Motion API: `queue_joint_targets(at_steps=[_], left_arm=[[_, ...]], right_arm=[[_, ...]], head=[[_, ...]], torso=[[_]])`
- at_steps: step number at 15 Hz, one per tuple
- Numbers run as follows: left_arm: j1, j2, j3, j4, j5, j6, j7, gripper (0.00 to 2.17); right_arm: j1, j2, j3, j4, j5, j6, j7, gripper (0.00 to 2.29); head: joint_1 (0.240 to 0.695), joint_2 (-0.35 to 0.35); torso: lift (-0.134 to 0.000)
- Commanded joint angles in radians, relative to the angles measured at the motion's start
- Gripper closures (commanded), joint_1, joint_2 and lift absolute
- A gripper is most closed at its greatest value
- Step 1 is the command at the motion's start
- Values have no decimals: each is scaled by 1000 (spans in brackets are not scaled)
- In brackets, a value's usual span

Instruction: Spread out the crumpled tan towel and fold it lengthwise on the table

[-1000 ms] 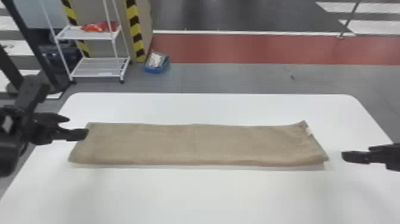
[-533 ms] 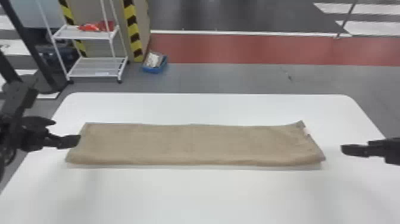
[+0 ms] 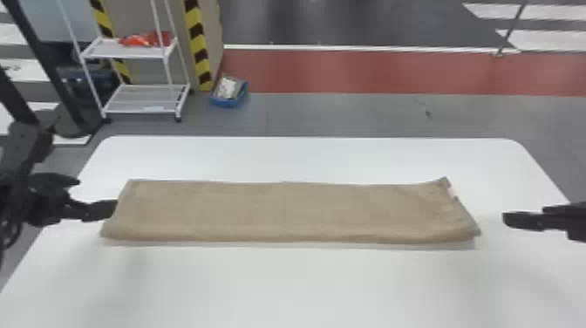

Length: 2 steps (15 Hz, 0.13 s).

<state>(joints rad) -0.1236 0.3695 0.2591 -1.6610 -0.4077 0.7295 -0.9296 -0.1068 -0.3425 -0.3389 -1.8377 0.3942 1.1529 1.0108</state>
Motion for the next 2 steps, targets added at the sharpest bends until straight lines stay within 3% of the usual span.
queue_joint_targets(at_steps=[1,2], left_arm=[[1,2,0,0,0,-3,0,39],[1,2,2,0,0,-3,0,39]], right_arm=[[1,0,3,0,0,0,0,80],[1,0,3,0,0,0,0,80]], head=[[695,-10],[695,-9]], torso=[[-124],[-124]])
